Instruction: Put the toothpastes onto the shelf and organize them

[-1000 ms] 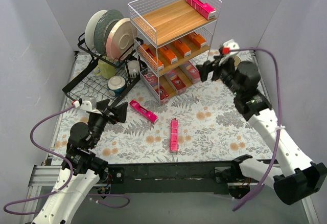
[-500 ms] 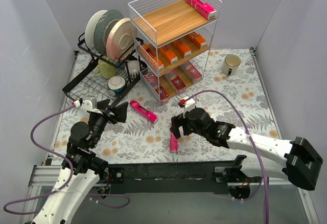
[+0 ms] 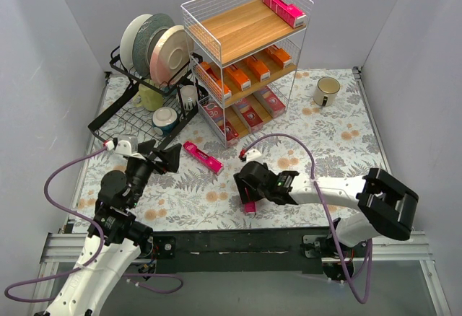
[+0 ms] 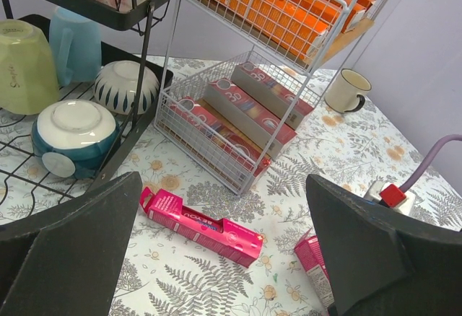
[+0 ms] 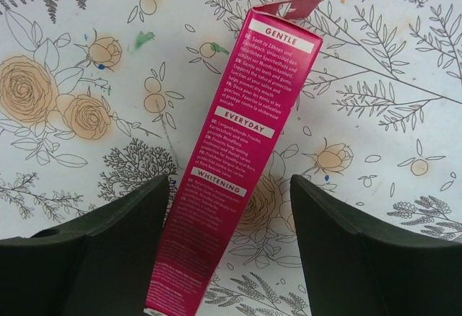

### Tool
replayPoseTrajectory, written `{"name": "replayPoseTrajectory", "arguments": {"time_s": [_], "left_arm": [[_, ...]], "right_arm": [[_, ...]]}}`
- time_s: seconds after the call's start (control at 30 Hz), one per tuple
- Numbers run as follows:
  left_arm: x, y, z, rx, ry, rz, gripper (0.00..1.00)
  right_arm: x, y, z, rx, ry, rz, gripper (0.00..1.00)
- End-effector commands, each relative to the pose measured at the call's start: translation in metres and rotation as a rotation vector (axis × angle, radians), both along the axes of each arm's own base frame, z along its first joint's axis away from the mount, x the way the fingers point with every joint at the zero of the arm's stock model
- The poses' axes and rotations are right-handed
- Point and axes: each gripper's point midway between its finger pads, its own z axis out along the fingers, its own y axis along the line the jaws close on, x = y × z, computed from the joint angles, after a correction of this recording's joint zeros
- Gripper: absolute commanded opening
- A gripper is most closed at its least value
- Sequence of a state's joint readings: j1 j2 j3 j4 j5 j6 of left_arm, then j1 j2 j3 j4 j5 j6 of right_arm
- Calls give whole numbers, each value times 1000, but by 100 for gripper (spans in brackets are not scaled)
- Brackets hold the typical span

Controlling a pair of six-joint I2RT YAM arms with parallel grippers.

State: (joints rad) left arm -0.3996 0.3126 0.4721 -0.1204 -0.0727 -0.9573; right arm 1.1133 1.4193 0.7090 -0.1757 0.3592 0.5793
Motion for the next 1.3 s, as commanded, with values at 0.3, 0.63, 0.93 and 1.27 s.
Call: {"name": "replayPoseTrajectory", "arguments": {"time_s": [0.3,0.63,0.93,1.27], "left_arm": [[3,0,8,9,-1,6,98],[17,-15,-26,-123,255,10,98],[22,-42,-64,-268,618,4,98],[20,-91,-114,-420,982,-60,98]], "right_arm": [[21,6,2,-123,-98,57,55],[40,1,8,-242,-287,258,47],[44,17,9,-190,-348,305,52],[38,9,54,-52,-375,227,80]]}}
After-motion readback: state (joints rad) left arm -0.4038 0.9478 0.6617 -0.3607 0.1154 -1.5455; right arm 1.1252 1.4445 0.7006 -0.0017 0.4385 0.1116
